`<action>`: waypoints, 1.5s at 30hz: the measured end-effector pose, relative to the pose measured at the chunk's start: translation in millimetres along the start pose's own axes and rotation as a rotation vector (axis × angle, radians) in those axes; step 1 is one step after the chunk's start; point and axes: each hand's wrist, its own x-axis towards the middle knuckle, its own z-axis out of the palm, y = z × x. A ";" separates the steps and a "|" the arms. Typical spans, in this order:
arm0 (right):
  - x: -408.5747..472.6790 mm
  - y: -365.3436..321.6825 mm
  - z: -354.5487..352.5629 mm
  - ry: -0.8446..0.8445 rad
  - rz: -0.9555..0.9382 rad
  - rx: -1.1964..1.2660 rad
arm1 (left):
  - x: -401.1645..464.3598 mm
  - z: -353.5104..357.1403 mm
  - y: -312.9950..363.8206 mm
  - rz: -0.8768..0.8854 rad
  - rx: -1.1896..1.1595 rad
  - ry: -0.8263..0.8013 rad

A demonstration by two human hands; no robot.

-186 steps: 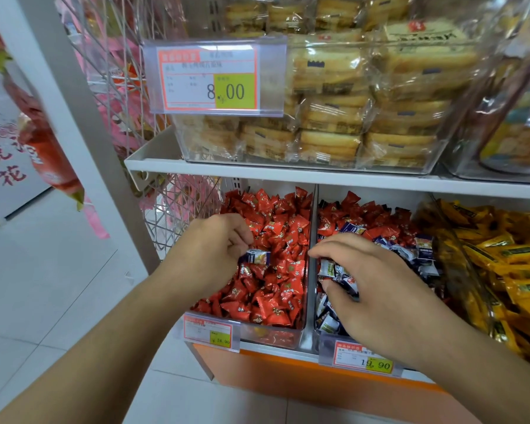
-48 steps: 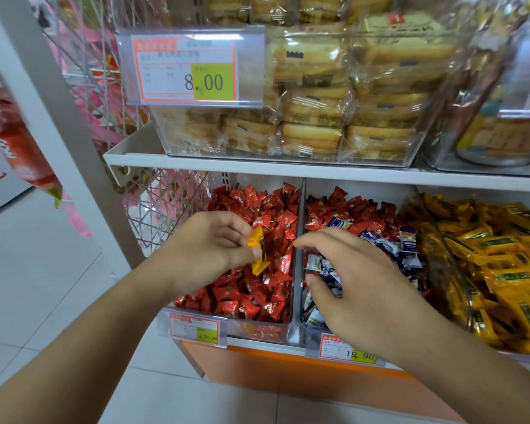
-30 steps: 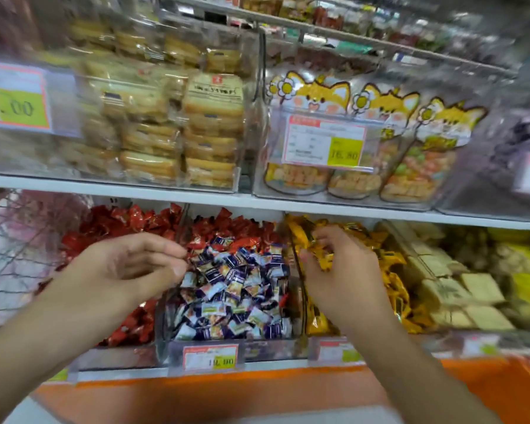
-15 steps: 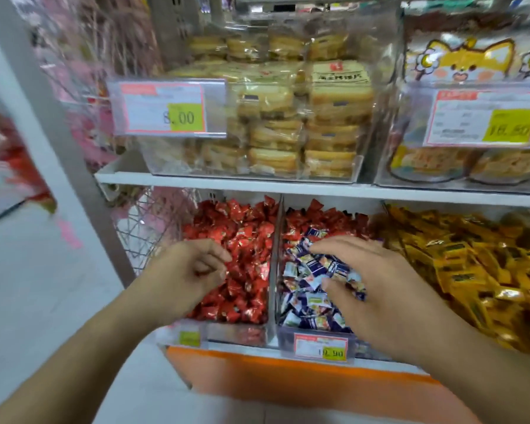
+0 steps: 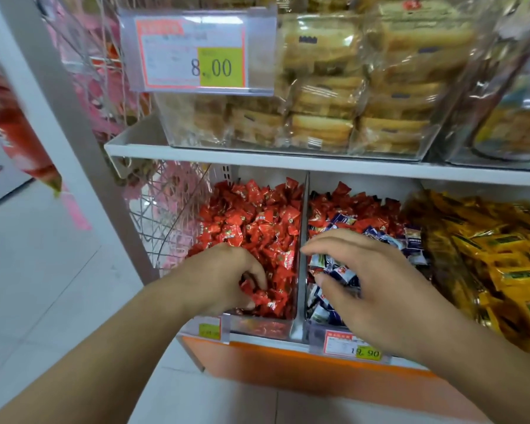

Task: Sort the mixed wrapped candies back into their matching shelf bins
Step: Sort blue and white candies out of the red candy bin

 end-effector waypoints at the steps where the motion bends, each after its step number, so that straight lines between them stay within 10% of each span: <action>1: 0.1 -0.3 0.2 0.001 0.001 -0.002 | 0.4 1.8 0.1 0.001 -0.012 0.018; 13: -8.5 1.6 -1.3 0.004 0.014 -0.037 | -2.8 -17.1 -10.9 -0.125 -0.110 0.575; 18: -7.8 -1.5 -1.1 0.012 -0.012 -0.015 | -1.0 -7.0 1.0 0.062 -0.016 0.540; 26: -3.6 -3.3 7.2 -0.023 -0.080 -0.009 | 6.4 10.5 2.7 0.052 -0.062 0.011; 45: -4.0 -4.4 8.1 -0.013 -0.051 -0.013 | 4.2 -2.5 9.3 -0.017 -0.098 0.586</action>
